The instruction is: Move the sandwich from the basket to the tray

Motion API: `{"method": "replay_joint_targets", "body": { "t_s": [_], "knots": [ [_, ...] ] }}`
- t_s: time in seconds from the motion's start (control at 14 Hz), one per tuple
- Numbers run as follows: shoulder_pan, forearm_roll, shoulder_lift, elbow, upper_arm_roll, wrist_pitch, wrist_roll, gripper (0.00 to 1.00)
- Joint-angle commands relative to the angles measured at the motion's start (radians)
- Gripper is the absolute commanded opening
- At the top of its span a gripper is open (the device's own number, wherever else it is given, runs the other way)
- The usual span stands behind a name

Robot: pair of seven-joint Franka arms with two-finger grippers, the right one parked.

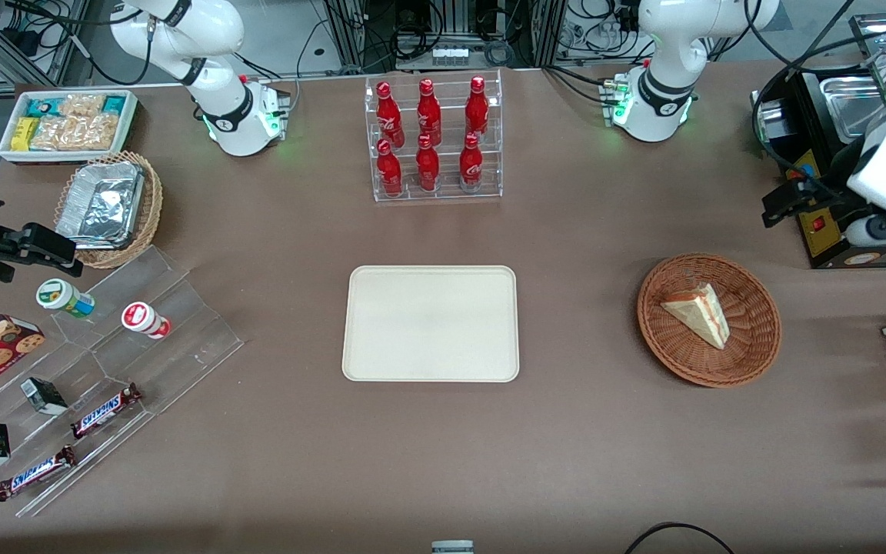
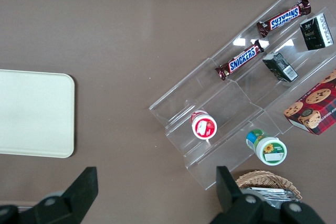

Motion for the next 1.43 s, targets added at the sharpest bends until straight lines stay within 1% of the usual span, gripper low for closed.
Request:
{"method": "replay_joint_targets", "body": {
  "t_s": [0.0, 0.14, 0.21, 0.43, 0.57, 0.71, 0.93, 1.07, 1.36],
  "knots": [
    [0.012, 0.013, 0.049, 0.002, 0.002, 0.002, -0.014, 1.00],
    [0.018, 0.021, 0.077, -0.001, 0.012, 0.041, -0.149, 1.00],
    [0.020, 0.027, 0.086, -0.019, 0.014, 0.065, -0.181, 0.99],
    [0.027, 0.056, 0.086, -0.128, 0.016, 0.189, -0.278, 0.99],
    [0.038, 0.057, 0.087, -0.205, 0.016, 0.286, -0.350, 1.00],
    [0.047, 0.056, 0.110, -0.266, 0.014, 0.379, -0.437, 1.00],
    [0.049, 0.056, 0.150, -0.354, 0.016, 0.520, -0.519, 1.00],
    [0.065, 0.056, 0.184, -0.377, 0.016, 0.571, -0.528, 1.00],
    [0.072, 0.056, 0.282, -0.378, 0.016, 0.662, -0.631, 0.98]
  ]
}}
